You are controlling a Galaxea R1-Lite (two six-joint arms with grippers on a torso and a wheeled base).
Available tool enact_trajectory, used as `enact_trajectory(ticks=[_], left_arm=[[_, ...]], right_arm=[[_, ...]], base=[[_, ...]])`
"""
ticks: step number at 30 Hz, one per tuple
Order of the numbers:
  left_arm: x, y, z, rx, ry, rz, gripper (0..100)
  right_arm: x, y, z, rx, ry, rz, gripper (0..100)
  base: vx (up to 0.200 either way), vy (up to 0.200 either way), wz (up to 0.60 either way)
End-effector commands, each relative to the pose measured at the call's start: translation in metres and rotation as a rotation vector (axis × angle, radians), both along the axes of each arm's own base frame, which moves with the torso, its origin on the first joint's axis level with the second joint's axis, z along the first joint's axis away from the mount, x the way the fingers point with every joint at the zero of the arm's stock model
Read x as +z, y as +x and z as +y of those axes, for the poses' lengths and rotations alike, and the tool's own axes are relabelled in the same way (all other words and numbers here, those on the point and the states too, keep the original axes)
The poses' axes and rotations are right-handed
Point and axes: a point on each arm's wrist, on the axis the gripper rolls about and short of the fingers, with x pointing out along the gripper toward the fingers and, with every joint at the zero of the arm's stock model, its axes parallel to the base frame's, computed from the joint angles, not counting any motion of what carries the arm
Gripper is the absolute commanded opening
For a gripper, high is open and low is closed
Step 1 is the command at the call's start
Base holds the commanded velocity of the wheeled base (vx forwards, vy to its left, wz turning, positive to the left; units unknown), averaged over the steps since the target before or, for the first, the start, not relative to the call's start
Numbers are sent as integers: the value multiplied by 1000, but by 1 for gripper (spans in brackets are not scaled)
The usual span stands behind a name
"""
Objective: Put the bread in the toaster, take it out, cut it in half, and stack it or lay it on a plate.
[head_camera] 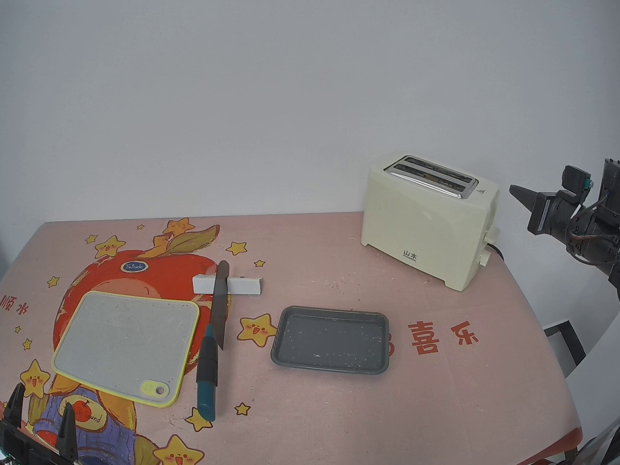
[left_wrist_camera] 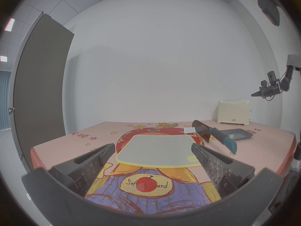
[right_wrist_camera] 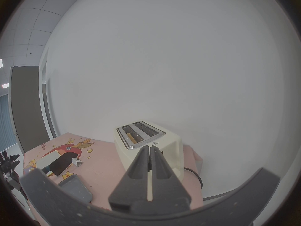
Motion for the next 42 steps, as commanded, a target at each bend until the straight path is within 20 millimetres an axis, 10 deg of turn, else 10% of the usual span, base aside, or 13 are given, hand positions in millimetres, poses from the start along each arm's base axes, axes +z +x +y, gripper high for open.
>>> enact_trajectory(ticks=[1,42], left_arm=[[-5,1,0,-1,0,9,100],[-5,1,0,1,0,9,100]], right_arm=[[2,-1,0,0,0,-9,0],[-6,-25,0,17,-23,10,0]], base=[[0,0,0],[0,0,0]])
